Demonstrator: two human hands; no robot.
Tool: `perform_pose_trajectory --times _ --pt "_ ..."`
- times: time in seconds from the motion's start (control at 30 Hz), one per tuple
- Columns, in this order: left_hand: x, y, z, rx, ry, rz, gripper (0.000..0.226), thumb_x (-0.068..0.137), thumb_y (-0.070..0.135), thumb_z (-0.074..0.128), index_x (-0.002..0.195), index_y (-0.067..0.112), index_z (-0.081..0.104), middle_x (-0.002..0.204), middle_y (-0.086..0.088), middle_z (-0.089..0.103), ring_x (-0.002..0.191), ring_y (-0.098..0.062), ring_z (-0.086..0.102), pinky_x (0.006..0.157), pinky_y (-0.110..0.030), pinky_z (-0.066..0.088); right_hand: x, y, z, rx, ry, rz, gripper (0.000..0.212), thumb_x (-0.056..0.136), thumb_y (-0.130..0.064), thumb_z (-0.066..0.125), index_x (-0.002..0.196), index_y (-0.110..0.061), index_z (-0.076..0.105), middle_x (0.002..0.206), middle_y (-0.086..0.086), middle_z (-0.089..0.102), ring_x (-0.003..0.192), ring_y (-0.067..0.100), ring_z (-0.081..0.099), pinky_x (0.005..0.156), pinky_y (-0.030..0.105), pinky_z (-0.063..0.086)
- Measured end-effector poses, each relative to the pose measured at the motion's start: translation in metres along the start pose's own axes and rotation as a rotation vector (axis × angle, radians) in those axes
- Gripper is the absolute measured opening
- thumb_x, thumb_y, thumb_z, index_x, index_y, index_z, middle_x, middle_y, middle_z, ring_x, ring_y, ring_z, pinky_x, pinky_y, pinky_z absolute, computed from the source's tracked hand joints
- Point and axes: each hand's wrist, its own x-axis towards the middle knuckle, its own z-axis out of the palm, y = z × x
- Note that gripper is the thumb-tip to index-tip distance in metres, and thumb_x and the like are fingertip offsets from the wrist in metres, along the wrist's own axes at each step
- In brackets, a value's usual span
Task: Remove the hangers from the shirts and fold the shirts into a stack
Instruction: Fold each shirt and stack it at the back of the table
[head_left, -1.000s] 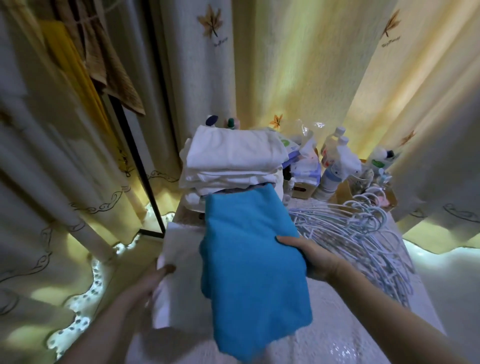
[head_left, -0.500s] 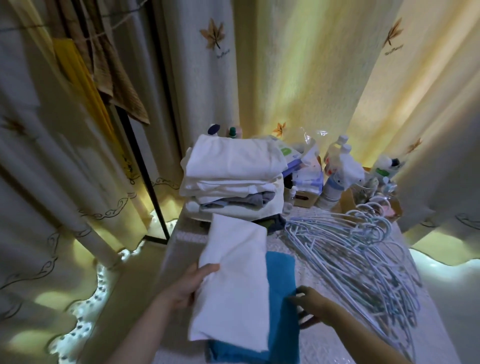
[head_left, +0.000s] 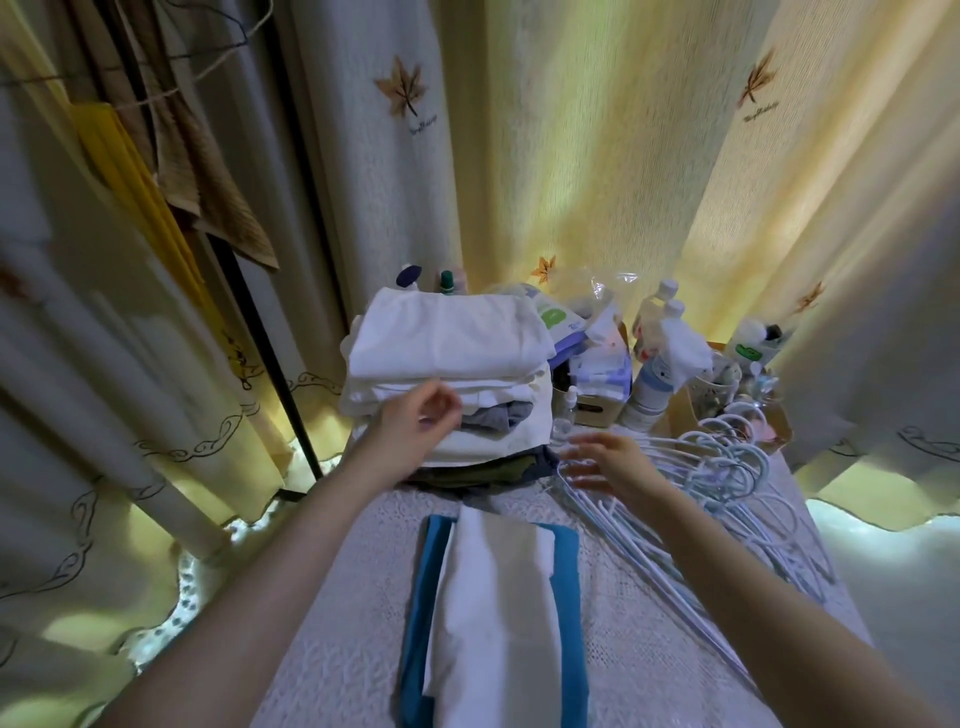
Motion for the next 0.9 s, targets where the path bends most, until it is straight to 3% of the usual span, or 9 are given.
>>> perform_pose_trajectory --times 0.07,0.13,0.23,0.3,0.4,0.6,0.7,0.8,0.9 --pt "0.032 0.025 -0.008 0.17 0.084 0.289 0.016 0.084 0.023 0.068 0.094 0.032 0.059 0.094 0.017 0.061 0.093 -0.003 0.056 0.078 -0.017 0.044 0.004 -0.026 0.016 0.09 -0.029 -0.017 0.026 0.097 -0.002 0.045 0.121 0.002 0.051 0.103 0.016 0.066 0.085 0.03 0.064 0.076 0.036 0.055" --pt "0.06 0.032 -0.004 0.482 0.103 0.441 0.045 0.075 0.03 0.075 0.116 0.027 0.055 0.12 0.009 0.056 0.117 -0.015 0.048 0.097 -0.025 0.034 0.009 -0.042 0.031 0.167 -0.028 0.01 0.028 0.097 0.002 0.041 0.125 0.004 0.047 0.113 0.02 0.062 0.092 0.032 0.061 0.08 0.037 0.053" --pt "0.084 0.02 0.007 0.965 -0.106 0.274 0.1 0.069 0.054 0.074 0.148 0.023 0.02 0.155 -0.003 0.019 0.145 -0.031 0.011 0.118 -0.045 0.004 0.017 -0.049 0.047 0.258 0.004 0.072 0.031 0.097 0.006 0.035 0.128 0.006 0.043 0.114 0.022 0.058 0.094 0.033 0.058 0.081 0.037 0.051" --pt "0.092 0.007 0.017 1.121 -0.191 0.189 0.112 0.069 0.059 0.072 0.15 0.027 0.002 0.159 -0.004 0.005 0.146 -0.035 0.001 0.117 -0.049 0.0 0.02 -0.047 0.051 0.321 0.016 0.093 0.032 0.097 0.008 0.031 0.127 0.006 0.043 0.113 0.023 0.058 0.093 0.033 0.059 0.079 0.037 0.051" --pt "0.1 -0.001 0.02 1.12 -0.172 0.211 0.109 0.072 0.056 0.072 0.15 0.03 0.001 0.159 -0.003 0.011 0.144 -0.035 0.012 0.116 -0.047 0.012 0.022 -0.042 0.051 0.37 0.008 0.103 0.032 0.097 0.007 0.031 0.127 0.005 0.043 0.108 0.021 0.058 0.093 0.033 0.059 0.08 0.04 0.052" --pt "0.121 -0.005 -0.014 0.833 -0.22 0.292 0.083 0.074 0.047 0.074 0.144 0.038 0.03 0.144 0.004 0.047 0.128 -0.024 0.046 0.101 -0.035 0.037 0.022 -0.038 0.046 0.386 0.007 0.103 0.03 0.096 0.009 0.032 0.122 0.006 0.046 0.114 0.027 0.059 0.089 0.032 0.062 0.081 0.04 0.051" --pt "0.129 -0.006 -0.024 0.825 -0.236 0.286 0.071 0.078 0.048 0.07 0.14 0.041 0.037 0.134 0.002 0.056 0.12 -0.024 0.052 0.093 -0.035 0.039 0.022 -0.042 0.047 0.398 0.0 0.076 0.025 0.095 0.008 0.037 0.114 0.006 0.053 0.092 0.02 0.063 0.076 0.028 0.063 0.074 0.035 0.056" --pt "0.132 -0.01 -0.03 0.675 -0.263 0.273 0.049 0.086 0.043 0.062 0.132 0.046 0.045 0.129 0.005 0.059 0.117 -0.021 0.052 0.096 -0.035 0.039 0.02 -0.048 0.051 0.381 -0.046 0.04 0.023 0.095 0.006 0.04 0.113 0.006 0.055 0.086 0.017 0.064 0.074 0.028 0.063 0.072 0.033 0.057" --pt "0.136 -0.012 -0.039 0.516 -0.185 0.231 0.033 0.091 0.037 0.055 0.12 0.051 0.052 0.122 0.01 0.061 0.105 -0.016 0.054 0.084 -0.02 0.04 0.017 -0.054 0.053 0.392 -0.087 0.003 0.021 0.096 0.005 0.039 0.112 0.006 0.053 0.085 0.017 0.063 0.074 0.027 0.063 0.072 0.032 0.058"
